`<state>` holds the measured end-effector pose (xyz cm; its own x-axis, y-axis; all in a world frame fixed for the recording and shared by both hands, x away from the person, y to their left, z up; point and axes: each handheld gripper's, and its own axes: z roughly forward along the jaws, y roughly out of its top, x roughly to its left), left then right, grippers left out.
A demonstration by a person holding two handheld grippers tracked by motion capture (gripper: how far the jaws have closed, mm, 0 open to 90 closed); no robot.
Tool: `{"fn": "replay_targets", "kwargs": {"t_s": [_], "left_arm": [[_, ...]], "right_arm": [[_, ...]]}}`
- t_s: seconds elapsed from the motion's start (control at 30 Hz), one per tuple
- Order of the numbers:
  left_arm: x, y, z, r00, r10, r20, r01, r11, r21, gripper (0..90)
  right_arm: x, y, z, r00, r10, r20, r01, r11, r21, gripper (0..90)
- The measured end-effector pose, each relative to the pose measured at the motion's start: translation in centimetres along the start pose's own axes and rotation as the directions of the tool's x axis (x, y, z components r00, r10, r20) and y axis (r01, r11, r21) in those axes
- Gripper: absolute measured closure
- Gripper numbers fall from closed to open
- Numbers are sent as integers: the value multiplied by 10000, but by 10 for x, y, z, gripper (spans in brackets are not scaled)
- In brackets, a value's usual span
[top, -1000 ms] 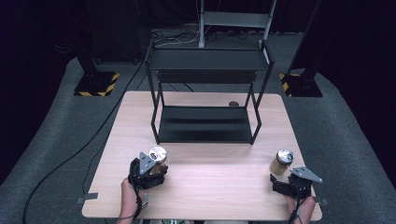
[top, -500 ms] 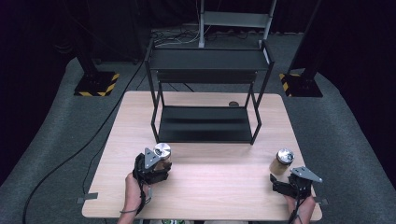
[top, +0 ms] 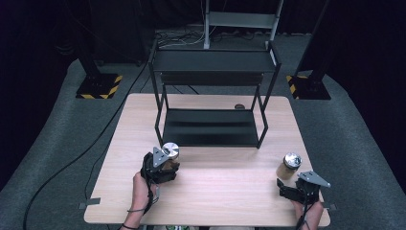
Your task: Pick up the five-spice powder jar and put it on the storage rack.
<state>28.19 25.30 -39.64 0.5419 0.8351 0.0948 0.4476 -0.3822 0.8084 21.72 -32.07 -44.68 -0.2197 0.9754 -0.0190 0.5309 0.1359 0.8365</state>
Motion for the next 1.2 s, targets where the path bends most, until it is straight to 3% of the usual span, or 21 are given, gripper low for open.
{"fn": "replay_targets", "kwargs": {"t_s": [1.2], "left_arm": [[11,24,36,9999,7,170,-14,9993,386,315]], "right_arm": [[0,0,0,10000,6,-22,-6,10000,4,16]]}}
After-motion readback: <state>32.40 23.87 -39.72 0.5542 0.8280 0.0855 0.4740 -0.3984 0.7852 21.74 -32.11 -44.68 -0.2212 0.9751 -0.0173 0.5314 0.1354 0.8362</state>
